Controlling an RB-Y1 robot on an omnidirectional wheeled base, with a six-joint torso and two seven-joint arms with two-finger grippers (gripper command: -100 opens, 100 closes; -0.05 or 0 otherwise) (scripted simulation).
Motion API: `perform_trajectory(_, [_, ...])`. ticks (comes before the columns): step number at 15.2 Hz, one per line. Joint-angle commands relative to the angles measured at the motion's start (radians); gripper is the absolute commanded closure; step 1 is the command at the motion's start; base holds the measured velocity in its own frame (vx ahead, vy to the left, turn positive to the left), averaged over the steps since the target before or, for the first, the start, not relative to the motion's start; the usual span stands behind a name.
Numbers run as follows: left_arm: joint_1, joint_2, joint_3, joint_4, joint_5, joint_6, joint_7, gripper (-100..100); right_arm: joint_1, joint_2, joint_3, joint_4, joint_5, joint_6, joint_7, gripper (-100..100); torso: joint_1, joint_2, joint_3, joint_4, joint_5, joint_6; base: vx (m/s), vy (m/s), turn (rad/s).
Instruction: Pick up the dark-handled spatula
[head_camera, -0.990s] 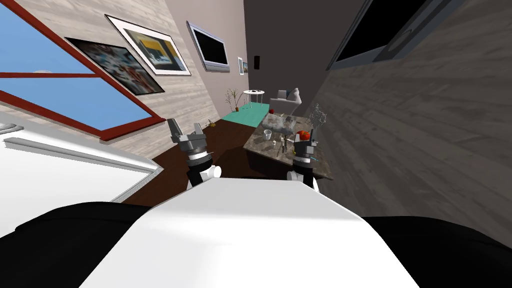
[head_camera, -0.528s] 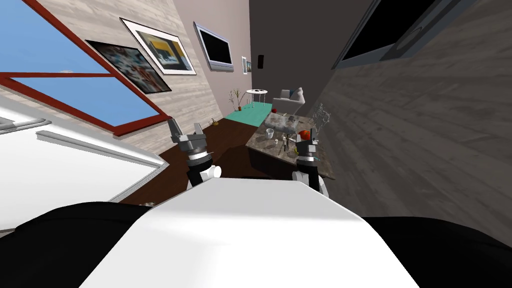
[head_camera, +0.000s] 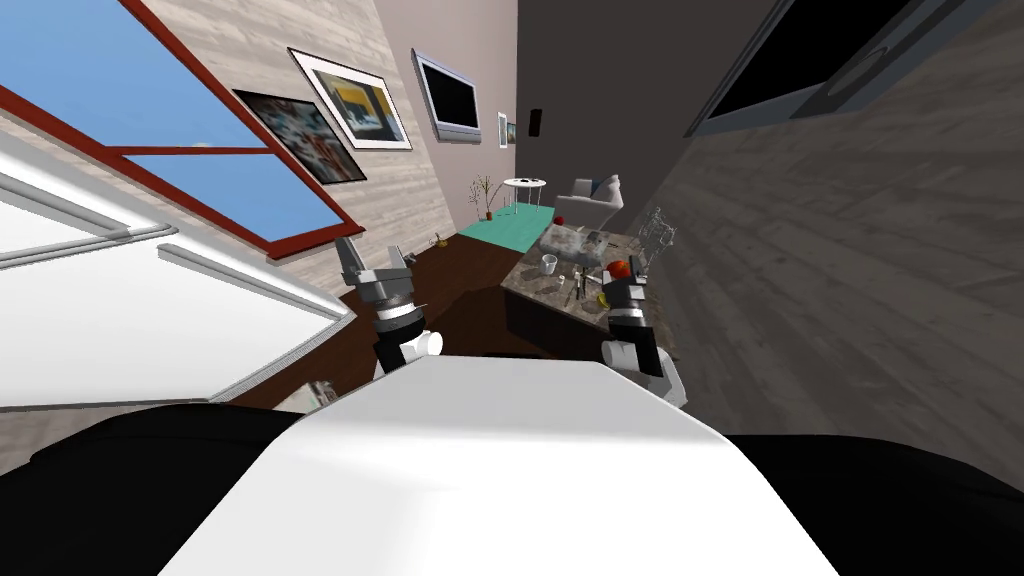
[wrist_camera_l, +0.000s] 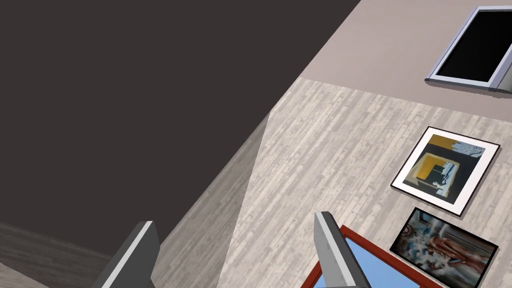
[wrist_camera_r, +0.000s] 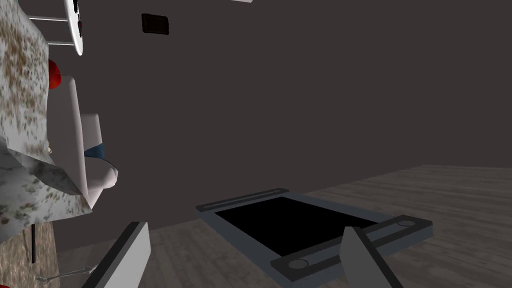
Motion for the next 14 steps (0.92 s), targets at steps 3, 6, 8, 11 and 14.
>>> perform_trajectory(3, [0.000, 0.000, 0.000, 0.000, 0.000, 0.000, 0.000, 0, -0.014, -0.038, -0.042, 0.015, -0.023, 0.084, -0.028, -100, -0.001, -0.002, -0.001, 0.000, 0.000, 0.000, -0.052, 0.031, 0.099])
perform_trajectory(6, [0.000, 0.000, 0.000, 0.000, 0.000, 0.000, 0.000, 0, -0.022, -0.066, -0.077, 0.027, -0.042, 0.140, -0.051, -100, 0.000, -0.001, -0.001, 0.000, 0.000, 0.000, -0.066, 0.040, 0.127])
perform_trajectory(8, [0.000, 0.000, 0.000, 0.000, 0.000, 0.000, 0.000, 0, -0.031, -0.094, -0.114, 0.041, -0.063, 0.194, -0.076, -100, 0.000, -0.002, -0.001, 0.000, 0.000, 0.000, -0.041, 0.052, 0.125])
perform_trajectory(11, [0.000, 0.000, 0.000, 0.000, 0.000, 0.000, 0.000, 0, -0.038, -0.121, -0.151, 0.057, -0.085, 0.254, -0.103, -100, 0.000, -0.003, -0.002, -0.001, 0.000, 0.000, -0.038, 0.043, 0.115])
perform_trajectory(14, [0.000, 0.000, 0.000, 0.000, 0.000, 0.000, 0.000, 0, -0.046, -0.146, -0.190, 0.075, -0.108, 0.304, -0.132, -100, 0.000, -0.004, -0.002, -0.001, 0.000, 0.000, -0.029, 0.046, 0.116])
